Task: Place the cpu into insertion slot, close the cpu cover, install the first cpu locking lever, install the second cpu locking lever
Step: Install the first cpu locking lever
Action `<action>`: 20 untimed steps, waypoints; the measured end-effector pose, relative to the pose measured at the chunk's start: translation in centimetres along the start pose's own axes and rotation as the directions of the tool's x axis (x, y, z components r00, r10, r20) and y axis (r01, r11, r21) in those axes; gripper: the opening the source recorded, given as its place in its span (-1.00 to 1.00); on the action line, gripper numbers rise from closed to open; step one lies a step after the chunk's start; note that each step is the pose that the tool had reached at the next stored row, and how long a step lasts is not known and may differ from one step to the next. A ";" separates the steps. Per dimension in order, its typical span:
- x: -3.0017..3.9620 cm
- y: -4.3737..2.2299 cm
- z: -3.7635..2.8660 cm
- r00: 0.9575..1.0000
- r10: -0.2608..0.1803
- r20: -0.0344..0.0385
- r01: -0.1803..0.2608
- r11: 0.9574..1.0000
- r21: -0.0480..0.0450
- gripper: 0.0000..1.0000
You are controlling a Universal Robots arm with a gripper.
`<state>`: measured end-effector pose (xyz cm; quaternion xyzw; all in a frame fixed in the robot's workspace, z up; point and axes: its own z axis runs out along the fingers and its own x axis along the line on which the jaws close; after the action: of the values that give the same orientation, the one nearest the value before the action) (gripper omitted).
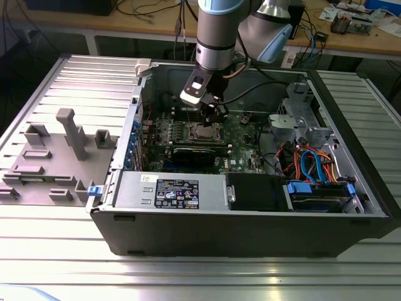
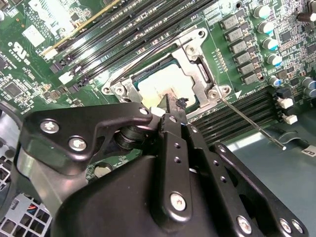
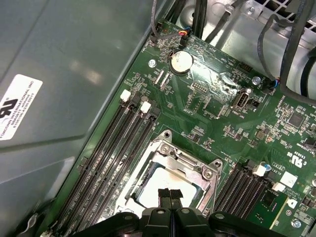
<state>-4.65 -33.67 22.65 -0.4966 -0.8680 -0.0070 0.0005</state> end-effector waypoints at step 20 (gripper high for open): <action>0.00 0.00 -0.03 0.987 -0.163 -0.002 0.163 0.987 0.001 -0.79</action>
<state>-4.65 -33.67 22.68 -0.4241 -0.9056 -0.0070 0.0011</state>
